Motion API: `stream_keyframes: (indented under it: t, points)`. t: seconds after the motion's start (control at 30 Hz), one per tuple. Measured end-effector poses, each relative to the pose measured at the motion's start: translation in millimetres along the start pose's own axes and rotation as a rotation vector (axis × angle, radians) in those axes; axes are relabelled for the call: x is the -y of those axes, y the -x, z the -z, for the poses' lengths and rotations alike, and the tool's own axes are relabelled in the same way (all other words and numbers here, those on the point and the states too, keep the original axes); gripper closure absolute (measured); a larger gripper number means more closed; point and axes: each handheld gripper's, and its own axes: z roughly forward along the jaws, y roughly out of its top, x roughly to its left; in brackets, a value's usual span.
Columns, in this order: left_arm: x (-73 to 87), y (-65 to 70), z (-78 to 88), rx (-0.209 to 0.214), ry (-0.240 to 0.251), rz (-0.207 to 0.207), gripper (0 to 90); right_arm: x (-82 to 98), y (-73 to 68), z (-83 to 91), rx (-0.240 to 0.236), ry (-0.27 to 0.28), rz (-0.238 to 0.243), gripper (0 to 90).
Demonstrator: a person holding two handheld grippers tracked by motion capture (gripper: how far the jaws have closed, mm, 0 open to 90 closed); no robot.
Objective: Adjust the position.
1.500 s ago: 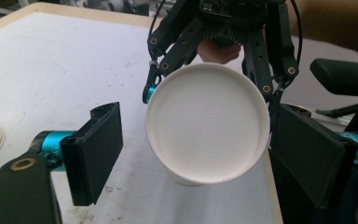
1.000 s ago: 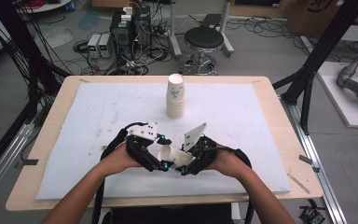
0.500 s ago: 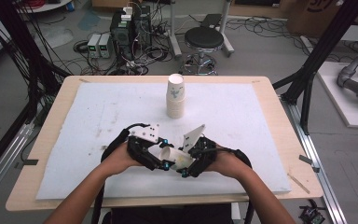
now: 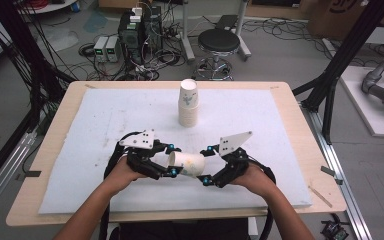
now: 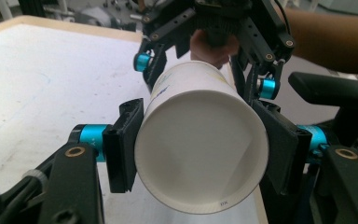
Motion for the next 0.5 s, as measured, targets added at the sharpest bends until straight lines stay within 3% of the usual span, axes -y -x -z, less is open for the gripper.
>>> stream_keyframes:
  t: [0.27, 0.37, 0.5]
  points:
    - [7.1, 3.5, 2.4, -0.017, 0.087, -0.014, 37.4, 16.3, -4.3, 1.5, 0.038, 0.13, -0.024, 17.4]
    - [10.8, 5.0, 1.5, -0.015, 0.108, -0.01, 37.4, 21.1, -6.1, 0.0, 0.043, 0.16, -0.024, 17.8]
    - [17.7, 8.1, -1.7, -0.007, 0.128, -0.01, 37.4, 22.7, -7.4, -2.1, 0.035, 0.161, -0.016, 17.8]
